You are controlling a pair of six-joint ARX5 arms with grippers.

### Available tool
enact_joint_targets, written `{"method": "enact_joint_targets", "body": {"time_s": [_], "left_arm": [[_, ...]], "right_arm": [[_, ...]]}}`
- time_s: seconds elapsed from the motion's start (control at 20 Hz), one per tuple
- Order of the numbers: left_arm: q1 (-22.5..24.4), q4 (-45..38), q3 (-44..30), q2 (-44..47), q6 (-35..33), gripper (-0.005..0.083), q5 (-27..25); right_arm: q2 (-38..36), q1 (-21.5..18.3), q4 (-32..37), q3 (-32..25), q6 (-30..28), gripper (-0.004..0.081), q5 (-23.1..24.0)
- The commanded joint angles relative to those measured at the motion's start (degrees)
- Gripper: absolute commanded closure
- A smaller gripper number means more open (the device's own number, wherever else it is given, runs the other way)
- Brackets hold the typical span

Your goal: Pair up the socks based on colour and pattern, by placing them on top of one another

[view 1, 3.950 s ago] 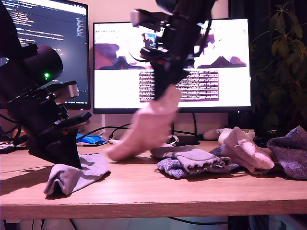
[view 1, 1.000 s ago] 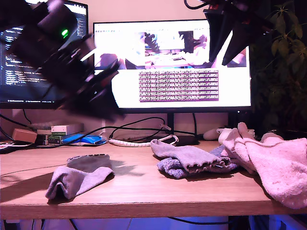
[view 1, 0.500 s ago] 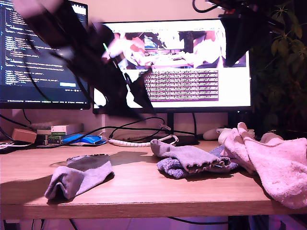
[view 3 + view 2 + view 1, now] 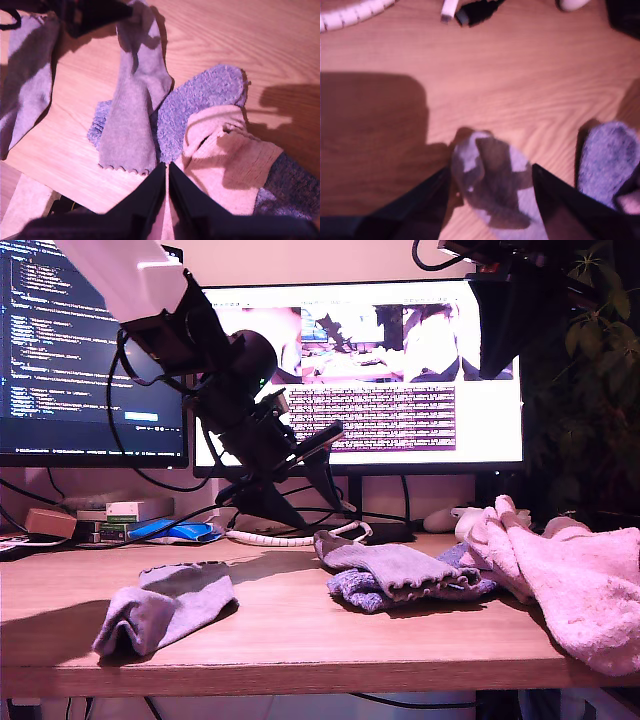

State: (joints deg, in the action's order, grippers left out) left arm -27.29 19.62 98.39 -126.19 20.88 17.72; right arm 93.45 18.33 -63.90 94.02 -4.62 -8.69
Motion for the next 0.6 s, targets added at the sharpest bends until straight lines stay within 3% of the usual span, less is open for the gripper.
{"method": "enact_joint_targets", "body": {"time_s": [0.0, 0.15, 0.4, 0.55], "left_arm": [[-0.8, 0.0, -0.4, -3.5, 0.1, 0.0339, -0.4], [-1.0, 0.2, -0.4, -3.6, 0.1, 0.0448, -0.4], [-1.1, -0.1, -0.3, -3.6, -0.4, 0.0801, -1.0], [-1.0, 4.5, 1.7, -2.3, -4.8, 0.0796, 2.7]], "right_arm": [[-0.2, -0.4, 0.6, 0.1, -0.4, 0.078, -0.2], [-0.2, -0.5, 0.6, 0.1, -0.4, 0.078, -0.2], [-0.2, -0.5, 0.2, 0.1, -0.4, 0.078, -0.2], [-0.1, -0.5, 0.2, 0.1, -0.5, 0.078, -0.2]]}}
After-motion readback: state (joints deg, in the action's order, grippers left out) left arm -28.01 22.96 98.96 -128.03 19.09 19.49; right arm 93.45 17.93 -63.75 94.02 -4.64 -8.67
